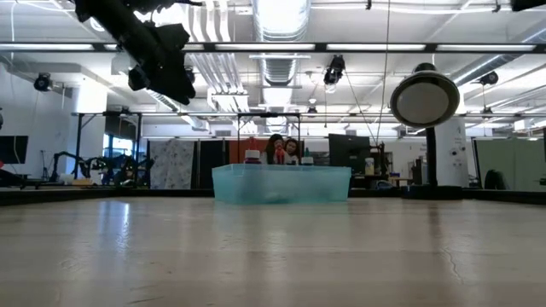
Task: Pick & Place food coloring
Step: Put the green big food coloring into the green bin
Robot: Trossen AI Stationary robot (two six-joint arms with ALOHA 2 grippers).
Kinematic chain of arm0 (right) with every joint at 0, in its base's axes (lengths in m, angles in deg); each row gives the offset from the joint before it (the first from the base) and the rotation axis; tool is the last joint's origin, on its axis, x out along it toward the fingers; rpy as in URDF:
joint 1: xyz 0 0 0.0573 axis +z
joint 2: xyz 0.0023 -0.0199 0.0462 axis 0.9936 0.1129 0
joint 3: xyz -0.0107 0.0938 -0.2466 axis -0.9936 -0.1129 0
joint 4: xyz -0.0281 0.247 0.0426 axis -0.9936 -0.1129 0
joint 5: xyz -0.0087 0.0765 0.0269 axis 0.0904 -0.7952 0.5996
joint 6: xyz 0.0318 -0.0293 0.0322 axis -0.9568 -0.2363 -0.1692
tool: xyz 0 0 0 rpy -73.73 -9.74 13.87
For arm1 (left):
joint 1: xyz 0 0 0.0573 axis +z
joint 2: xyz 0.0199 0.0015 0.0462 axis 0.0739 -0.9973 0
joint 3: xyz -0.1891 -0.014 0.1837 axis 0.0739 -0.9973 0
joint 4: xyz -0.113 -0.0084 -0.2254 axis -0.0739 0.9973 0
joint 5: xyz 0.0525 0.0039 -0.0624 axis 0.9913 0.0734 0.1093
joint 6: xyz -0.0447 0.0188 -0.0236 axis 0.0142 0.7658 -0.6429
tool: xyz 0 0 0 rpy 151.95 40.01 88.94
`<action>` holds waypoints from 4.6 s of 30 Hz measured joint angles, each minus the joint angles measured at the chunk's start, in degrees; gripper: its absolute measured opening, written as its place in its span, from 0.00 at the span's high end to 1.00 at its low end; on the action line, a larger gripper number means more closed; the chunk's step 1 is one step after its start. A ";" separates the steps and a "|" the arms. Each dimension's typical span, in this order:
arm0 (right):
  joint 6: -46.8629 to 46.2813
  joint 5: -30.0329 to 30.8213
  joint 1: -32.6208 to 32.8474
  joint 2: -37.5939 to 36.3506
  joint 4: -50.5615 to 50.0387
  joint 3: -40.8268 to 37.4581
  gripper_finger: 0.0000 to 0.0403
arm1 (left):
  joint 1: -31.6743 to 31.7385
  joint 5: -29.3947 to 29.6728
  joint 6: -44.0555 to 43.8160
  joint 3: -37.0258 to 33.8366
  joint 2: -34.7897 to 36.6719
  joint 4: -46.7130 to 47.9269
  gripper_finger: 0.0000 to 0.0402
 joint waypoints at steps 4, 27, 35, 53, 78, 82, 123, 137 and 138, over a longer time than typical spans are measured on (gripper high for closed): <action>-3.51 -0.52 3.69 0.66 2.89 -0.30 0.59 | 0.00 -0.07 0.00 -0.44 0.00 -0.11 0.65; -5.39 -0.08 15.12 0.79 18.97 -13.10 0.47 | -0.02 -0.12 -3.23 -4.16 0.00 -2.19 0.65; -4.50 -0.11 15.09 0.79 22.82 -17.57 0.42 | -0.02 -0.12 -4.73 -4.13 0.00 -2.16 0.65; -3.18 1.77 14.90 0.79 25.42 -18.39 0.53 | -0.02 -0.10 -4.86 -4.13 0.00 -2.56 0.65; -2.36 0.99 13.04 0.74 23.98 -18.28 0.76 | -0.02 -0.10 -4.62 -4.44 0.00 -2.54 0.65; -5.77 6.67 9.84 0.61 17.27 -16.53 0.76 | -0.02 -0.10 -4.60 -4.44 0.00 -2.54 0.65; 38.89 3.50 -61.01 46.80 1.75 55.90 0.76 | -0.04 -3.93 -12.16 -4.59 2.69 6.71 0.65; 40.02 4.32 -61.71 51.81 3.78 56.31 0.76 | -0.04 -3.07 -15.37 -7.76 5.94 8.25 0.65; 40.10 4.31 -61.77 51.87 3.96 56.29 0.76 | -0.04 -3.07 -15.78 -8.13 6.16 8.06 0.65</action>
